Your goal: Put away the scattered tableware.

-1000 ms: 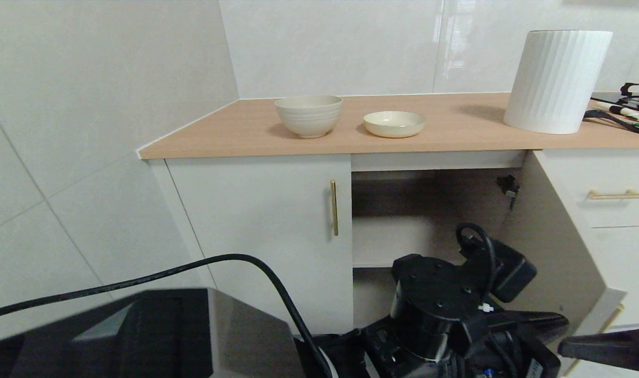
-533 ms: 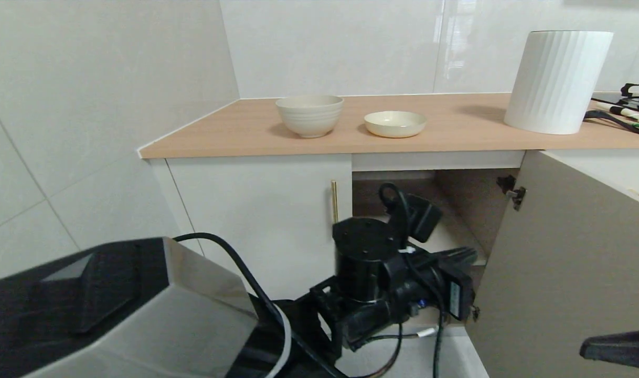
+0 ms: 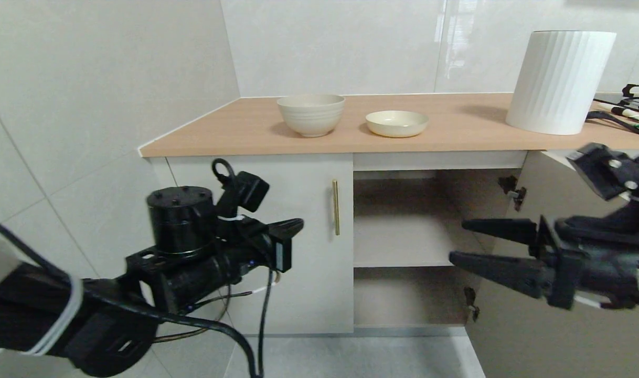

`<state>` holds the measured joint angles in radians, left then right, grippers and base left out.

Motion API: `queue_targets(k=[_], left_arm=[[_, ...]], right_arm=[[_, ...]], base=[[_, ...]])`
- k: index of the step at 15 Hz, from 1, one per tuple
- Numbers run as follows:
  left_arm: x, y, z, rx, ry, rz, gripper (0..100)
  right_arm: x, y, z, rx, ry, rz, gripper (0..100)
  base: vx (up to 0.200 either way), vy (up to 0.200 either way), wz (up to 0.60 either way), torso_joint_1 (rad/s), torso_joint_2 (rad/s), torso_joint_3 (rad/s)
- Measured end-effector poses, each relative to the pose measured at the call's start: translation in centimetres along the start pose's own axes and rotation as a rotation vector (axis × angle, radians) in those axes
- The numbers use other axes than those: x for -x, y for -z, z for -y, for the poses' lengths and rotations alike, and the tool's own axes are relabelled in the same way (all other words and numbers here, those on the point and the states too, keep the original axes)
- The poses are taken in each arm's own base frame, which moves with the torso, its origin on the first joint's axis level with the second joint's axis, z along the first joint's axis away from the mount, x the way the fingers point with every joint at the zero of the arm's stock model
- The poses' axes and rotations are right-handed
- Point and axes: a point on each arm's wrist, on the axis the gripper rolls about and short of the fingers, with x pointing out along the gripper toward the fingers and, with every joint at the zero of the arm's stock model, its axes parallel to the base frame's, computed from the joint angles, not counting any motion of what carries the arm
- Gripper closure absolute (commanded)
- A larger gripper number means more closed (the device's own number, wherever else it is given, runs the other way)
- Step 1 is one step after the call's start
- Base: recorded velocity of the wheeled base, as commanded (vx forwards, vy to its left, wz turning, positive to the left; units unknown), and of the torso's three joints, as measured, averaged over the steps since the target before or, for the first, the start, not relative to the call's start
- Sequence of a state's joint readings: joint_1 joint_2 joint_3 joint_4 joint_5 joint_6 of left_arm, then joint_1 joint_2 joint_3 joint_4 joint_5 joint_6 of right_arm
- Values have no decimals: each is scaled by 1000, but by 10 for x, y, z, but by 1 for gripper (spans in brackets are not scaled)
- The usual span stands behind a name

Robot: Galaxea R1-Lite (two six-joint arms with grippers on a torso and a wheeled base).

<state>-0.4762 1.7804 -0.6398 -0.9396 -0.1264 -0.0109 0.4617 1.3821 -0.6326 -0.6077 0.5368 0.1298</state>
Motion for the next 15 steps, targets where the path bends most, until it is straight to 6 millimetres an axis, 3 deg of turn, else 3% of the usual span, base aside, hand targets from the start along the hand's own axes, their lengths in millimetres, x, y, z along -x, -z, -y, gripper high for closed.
queue_targets(k=[2, 3, 5, 7, 15], left_arm=[[37, -5, -20, 0, -88, -48, 100], [52, -8, -26, 5, -119, -67, 0], [76, -15, -30, 40, -157, -80, 0], [90, -26, -29, 98, -166, -31, 0], [103, -48, -25, 120, -136, 71, 0]], right_arm=[[-29, -17, 19, 1, 118, -37, 0], [-41, -18, 25, -8, 177, -74, 0], [-51, -14, 34, -26, 328, -128, 0], [-49, -12, 35, -40, 396, -174, 0], [-26, -27, 24, -54, 439, -200, 0]], base=[[0, 0, 0, 0, 0, 0], [0, 0, 0, 0, 0, 0], [0, 0, 0, 0, 0, 0], [0, 0, 0, 0, 0, 0], [0, 0, 0, 0, 0, 0]])
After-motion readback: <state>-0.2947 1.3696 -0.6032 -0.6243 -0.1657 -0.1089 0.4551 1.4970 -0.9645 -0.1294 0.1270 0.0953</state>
